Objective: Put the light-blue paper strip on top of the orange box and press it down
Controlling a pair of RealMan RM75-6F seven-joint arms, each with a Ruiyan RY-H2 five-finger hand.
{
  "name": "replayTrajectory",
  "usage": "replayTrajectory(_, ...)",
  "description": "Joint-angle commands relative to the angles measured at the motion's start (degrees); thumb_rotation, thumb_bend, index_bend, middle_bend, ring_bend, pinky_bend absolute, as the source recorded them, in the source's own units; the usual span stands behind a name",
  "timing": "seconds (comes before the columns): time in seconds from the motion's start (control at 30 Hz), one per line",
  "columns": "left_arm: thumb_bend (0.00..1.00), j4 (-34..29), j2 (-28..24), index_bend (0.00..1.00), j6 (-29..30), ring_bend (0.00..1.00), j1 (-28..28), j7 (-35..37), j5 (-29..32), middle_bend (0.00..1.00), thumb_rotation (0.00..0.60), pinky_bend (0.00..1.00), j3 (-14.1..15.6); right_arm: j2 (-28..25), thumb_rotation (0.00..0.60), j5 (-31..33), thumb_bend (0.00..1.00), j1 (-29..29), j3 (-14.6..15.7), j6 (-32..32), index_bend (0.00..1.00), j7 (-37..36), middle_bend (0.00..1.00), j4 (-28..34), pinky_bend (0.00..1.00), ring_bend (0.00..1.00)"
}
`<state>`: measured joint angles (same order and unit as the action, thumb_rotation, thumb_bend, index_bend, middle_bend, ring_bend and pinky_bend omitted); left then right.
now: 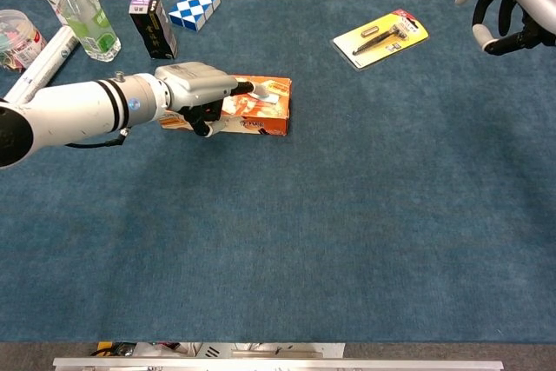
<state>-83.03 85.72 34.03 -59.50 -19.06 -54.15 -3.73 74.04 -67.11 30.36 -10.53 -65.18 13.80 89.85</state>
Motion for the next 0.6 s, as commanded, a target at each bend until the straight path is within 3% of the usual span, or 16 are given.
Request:
replayTrajectory(0.03, 0.65, -0.3, -0.2, 0.06, 0.4, 1.00, -0.3, -0.5, 0.7, 1.00, 0.600, 1.00, 0.4, -0.1, 0.600, 0.0, 0.45, -0.1, 0.0, 0.0, 0.33, -0.1, 0.51, 0.1, 0.86, 0.59)
replayTrajectory(0.6, 0.65, -3.8, -0.6, 0.06, 1.9, 1.00, -1.6, -2.2, 1.8, 1.00, 0.600, 1.00, 1.9, -1.0, 0.600, -1.1, 0.45, -0.8, -0.1, -0.6, 0.33, -0.6, 0.51, 1.0, 0.86, 0.59)
